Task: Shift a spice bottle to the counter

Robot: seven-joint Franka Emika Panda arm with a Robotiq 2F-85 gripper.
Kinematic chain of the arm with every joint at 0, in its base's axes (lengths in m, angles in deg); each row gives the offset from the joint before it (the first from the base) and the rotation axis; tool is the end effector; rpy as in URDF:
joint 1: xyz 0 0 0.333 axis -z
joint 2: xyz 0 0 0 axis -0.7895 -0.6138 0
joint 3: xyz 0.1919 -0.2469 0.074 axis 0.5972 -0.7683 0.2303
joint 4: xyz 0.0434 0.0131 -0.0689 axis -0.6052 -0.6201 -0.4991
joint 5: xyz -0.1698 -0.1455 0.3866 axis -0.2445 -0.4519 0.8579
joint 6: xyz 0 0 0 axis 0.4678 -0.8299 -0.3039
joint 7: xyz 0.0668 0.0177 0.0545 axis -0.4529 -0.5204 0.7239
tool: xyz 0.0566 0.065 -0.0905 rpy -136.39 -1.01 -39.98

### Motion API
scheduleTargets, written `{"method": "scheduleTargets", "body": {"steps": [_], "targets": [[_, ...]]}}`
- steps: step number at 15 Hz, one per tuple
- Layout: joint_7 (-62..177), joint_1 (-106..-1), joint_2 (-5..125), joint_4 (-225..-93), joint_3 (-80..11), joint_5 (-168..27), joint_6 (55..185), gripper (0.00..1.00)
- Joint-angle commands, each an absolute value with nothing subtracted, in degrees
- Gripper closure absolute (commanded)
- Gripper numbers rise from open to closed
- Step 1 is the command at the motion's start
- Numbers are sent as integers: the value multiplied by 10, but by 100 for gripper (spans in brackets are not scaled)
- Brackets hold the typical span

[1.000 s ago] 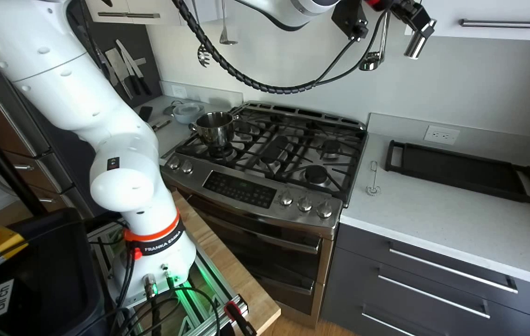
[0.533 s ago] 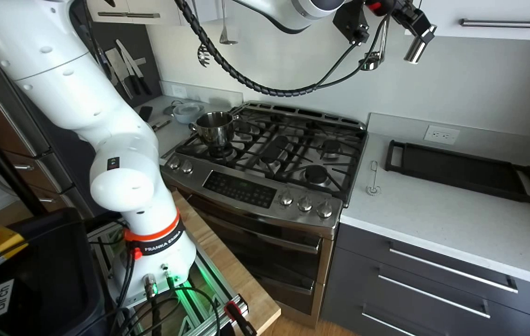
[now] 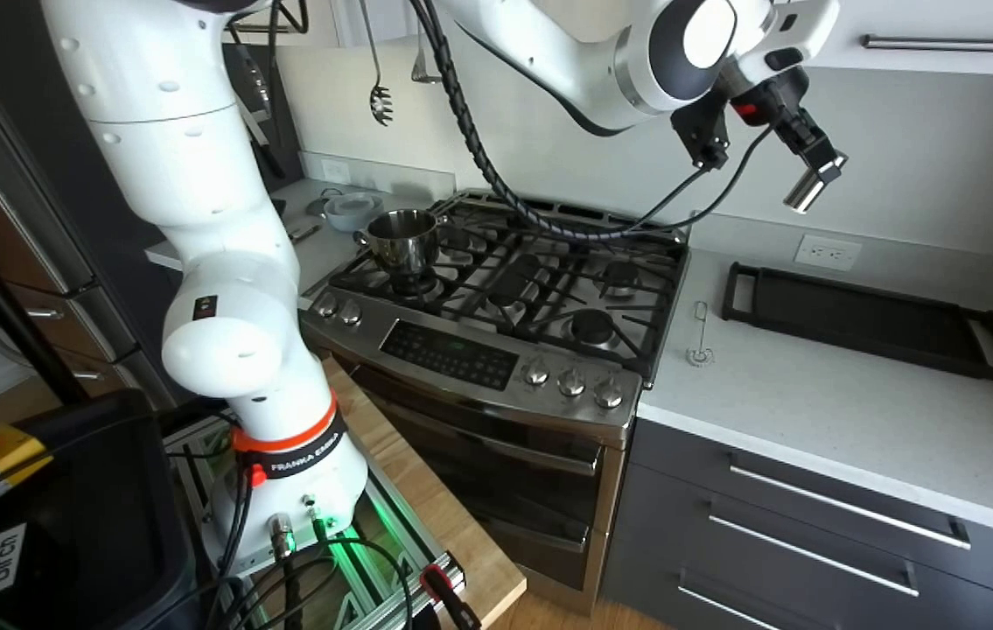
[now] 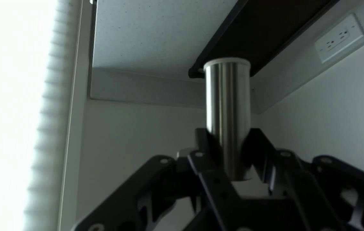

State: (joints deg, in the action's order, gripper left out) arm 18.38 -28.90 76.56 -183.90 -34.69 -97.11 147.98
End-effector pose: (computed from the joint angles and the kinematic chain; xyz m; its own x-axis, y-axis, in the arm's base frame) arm 0.5968 -0.2790 0.4934 0.4351 -0.5191 0.7356 -0.6876 -0.7191 -0.1008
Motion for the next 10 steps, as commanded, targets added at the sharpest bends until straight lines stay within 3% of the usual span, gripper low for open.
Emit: {"method": "scheduleTargets", "body": {"steps": [1,10], "targets": [[94,-285,675,-1769,-358,-1038,1494,89],[52,-304,521,-1648,-373,-1054,1485,89]]}}
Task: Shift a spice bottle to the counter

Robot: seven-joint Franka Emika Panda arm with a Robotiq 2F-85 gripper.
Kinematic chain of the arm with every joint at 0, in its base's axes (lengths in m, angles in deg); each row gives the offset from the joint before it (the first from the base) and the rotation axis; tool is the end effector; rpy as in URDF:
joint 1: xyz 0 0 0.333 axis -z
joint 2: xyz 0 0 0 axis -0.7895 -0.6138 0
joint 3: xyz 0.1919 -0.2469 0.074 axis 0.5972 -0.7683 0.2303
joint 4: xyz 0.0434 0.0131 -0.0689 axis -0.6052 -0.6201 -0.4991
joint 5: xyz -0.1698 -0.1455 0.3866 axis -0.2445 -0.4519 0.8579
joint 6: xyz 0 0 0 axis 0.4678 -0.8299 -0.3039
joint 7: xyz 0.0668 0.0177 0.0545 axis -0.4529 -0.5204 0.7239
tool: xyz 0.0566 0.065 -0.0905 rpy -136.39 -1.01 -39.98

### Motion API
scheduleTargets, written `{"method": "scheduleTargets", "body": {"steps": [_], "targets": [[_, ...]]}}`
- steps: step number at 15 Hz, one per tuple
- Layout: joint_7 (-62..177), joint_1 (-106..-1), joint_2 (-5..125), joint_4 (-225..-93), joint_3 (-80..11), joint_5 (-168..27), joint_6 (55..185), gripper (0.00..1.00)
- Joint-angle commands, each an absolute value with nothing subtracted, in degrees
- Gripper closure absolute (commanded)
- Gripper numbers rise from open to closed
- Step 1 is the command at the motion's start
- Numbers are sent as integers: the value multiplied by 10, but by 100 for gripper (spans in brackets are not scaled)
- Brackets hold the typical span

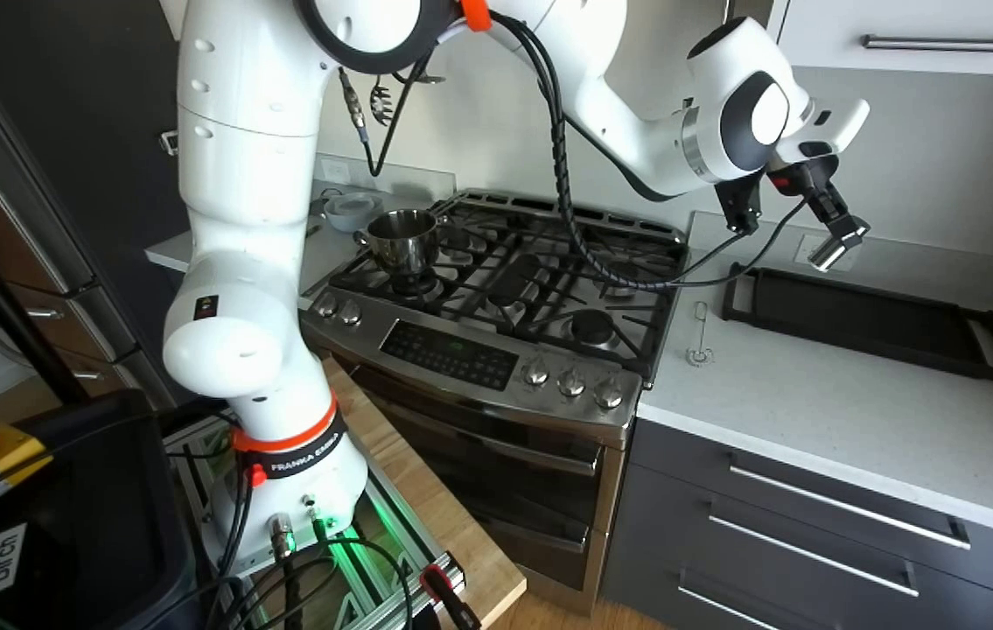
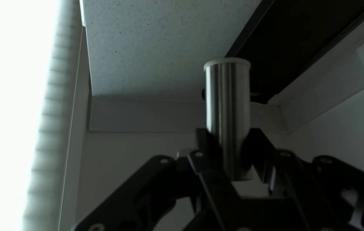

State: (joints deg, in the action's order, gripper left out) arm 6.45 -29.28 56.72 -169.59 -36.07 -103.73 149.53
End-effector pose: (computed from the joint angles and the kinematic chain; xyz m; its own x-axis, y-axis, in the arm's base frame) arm 0.6725 -0.3180 0.3924 0.4052 -0.5835 0.7038 -0.7486 -0.6537 -0.1110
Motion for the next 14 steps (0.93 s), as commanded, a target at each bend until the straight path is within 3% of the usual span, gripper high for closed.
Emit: {"method": "scheduleTargets", "body": {"steps": [1,5,6,10,11,14], "targets": [[54,-305,509,-1638,-374,-1053,1481,89],[65,-299,502,-1645,-363,-1038,1493,89],[65,-299,495,-1642,-362,-1037,1493,64],[65,-299,498,-1641,-362,-1037,1493,64],[65,-299,498,-1641,-362,-1037,1493,89],[-14,-341,453,-1593,-415,-1071,1444,89]]}}
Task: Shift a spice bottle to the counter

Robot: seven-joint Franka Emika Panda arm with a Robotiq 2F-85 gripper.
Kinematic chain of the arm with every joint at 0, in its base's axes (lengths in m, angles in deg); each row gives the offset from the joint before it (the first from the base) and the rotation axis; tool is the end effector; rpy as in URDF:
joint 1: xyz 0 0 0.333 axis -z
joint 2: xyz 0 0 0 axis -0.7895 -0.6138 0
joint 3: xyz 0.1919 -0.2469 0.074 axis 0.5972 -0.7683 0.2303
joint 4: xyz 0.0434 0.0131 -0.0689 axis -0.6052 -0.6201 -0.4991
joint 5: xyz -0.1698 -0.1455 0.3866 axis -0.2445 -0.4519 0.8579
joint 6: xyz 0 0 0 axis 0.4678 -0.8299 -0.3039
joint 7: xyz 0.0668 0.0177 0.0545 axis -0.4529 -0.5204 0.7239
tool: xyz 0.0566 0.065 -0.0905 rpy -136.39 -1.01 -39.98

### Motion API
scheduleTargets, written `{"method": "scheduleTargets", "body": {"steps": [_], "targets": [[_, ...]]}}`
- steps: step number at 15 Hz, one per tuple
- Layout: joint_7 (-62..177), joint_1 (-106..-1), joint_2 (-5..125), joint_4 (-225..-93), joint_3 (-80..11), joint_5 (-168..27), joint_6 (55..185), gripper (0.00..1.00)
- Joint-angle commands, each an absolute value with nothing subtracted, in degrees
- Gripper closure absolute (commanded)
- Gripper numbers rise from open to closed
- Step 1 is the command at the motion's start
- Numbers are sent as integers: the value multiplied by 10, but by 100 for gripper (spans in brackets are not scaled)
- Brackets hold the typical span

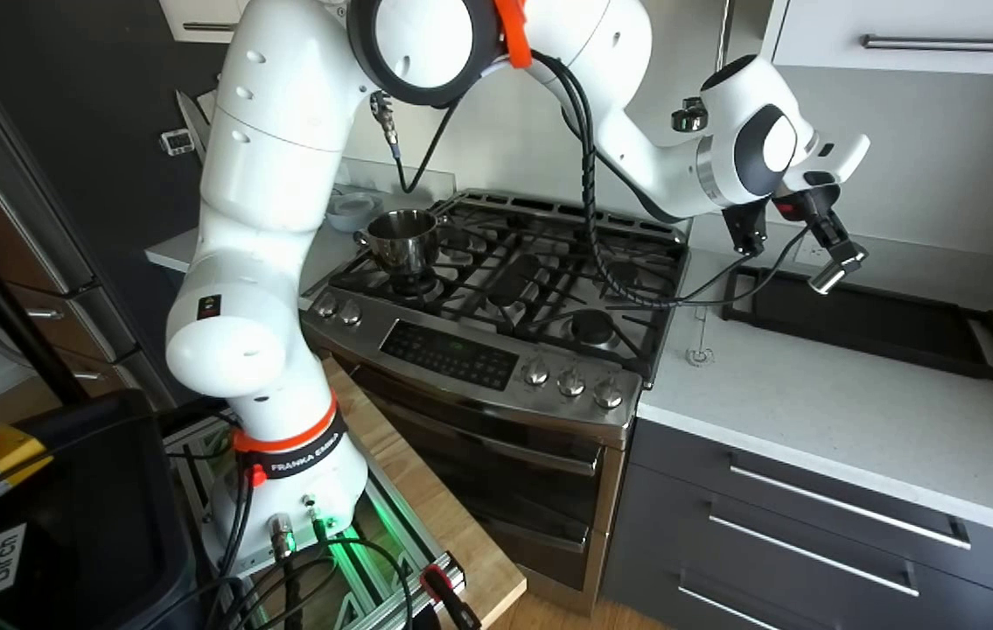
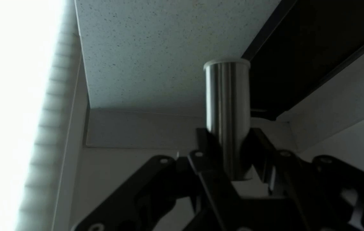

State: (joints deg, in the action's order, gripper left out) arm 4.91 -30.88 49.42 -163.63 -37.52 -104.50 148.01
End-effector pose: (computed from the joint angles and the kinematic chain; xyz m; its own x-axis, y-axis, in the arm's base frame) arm 0.6987 -0.3260 0.3504 0.4264 -0.5877 0.6876 -0.7635 -0.6414 -0.0748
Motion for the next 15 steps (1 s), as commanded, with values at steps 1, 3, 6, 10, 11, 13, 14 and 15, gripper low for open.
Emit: {"method": "scheduleTargets", "body": {"steps": [1,3,6,10,11,13,14,15], "targets": [[-34,-349,440,-1581,-426,-1074,1432,89],[-69,-364,411,-1556,-445,-1077,1410,89],[-111,-385,364,-1520,-465,-1081,1410,89],[-152,-418,306,-1474,-503,-1104,1413,89],[-159,-424,292,-1463,-509,-1106,1412,89],[-168,-435,266,-1443,-518,-1105,1404,89],[-169,-437,257,-1436,-518,-1099,1400,89],[-172,-440,245,-1426,-520,-1097,1395,89]]}}
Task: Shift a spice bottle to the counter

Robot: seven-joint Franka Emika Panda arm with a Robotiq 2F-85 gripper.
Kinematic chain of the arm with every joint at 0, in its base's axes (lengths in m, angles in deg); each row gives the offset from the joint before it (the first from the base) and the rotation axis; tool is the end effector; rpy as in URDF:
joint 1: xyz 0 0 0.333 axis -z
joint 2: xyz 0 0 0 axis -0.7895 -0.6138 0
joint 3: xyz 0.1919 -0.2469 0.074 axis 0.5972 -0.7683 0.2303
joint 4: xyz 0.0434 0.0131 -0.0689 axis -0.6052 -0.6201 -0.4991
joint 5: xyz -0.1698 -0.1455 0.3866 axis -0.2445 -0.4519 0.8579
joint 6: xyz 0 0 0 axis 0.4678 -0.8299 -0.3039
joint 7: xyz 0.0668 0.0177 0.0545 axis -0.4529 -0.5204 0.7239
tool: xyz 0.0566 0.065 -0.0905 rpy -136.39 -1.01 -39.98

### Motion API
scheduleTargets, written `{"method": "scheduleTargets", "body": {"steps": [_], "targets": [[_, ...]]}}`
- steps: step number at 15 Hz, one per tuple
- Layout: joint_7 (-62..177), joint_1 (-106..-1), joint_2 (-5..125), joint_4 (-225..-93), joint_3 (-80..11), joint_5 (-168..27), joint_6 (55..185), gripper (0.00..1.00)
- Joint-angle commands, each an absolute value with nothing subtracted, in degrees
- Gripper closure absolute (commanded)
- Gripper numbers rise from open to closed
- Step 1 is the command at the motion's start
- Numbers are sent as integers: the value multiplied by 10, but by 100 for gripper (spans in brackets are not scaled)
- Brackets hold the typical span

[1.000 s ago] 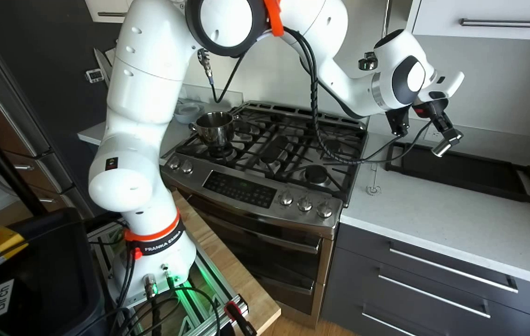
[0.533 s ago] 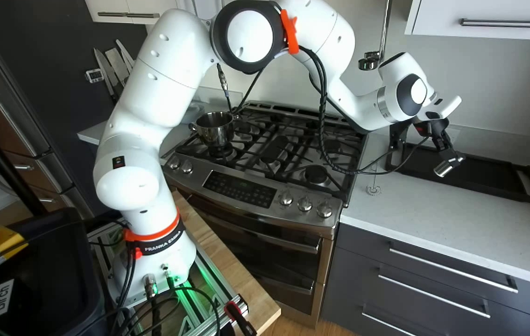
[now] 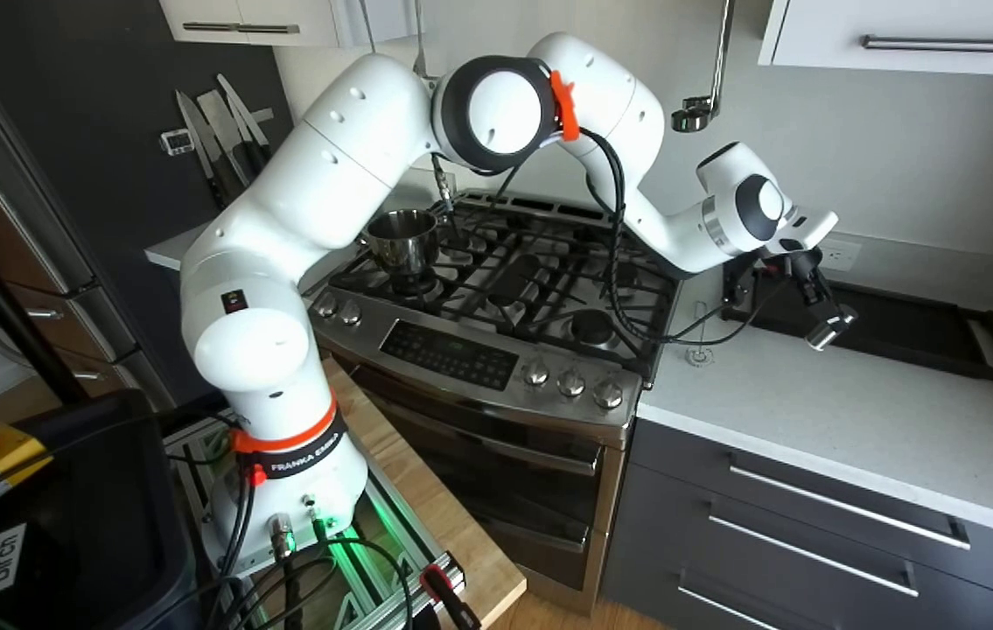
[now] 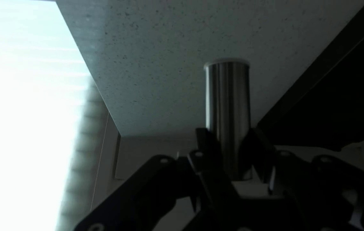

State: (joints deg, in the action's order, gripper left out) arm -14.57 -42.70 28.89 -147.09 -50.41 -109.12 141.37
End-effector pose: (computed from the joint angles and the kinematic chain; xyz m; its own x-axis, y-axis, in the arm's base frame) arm 0.7562 -0.3261 0.2270 0.3429 -0.6075 0.7165 -0.8787 -0.4772 0.0159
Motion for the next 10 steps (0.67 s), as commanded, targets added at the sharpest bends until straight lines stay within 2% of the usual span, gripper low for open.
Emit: {"method": "scheduleTargets", "body": {"steps": [1,8,9,10], "targets": [[-157,-458,232,-1420,-543,-1066,1396,89],[-204,-485,177,-1375,-575,-1091,1389,89],[-177,-474,200,-1400,-555,-1080,1398,64],[-182,-478,194,-1396,-560,-1081,1398,64]]}}
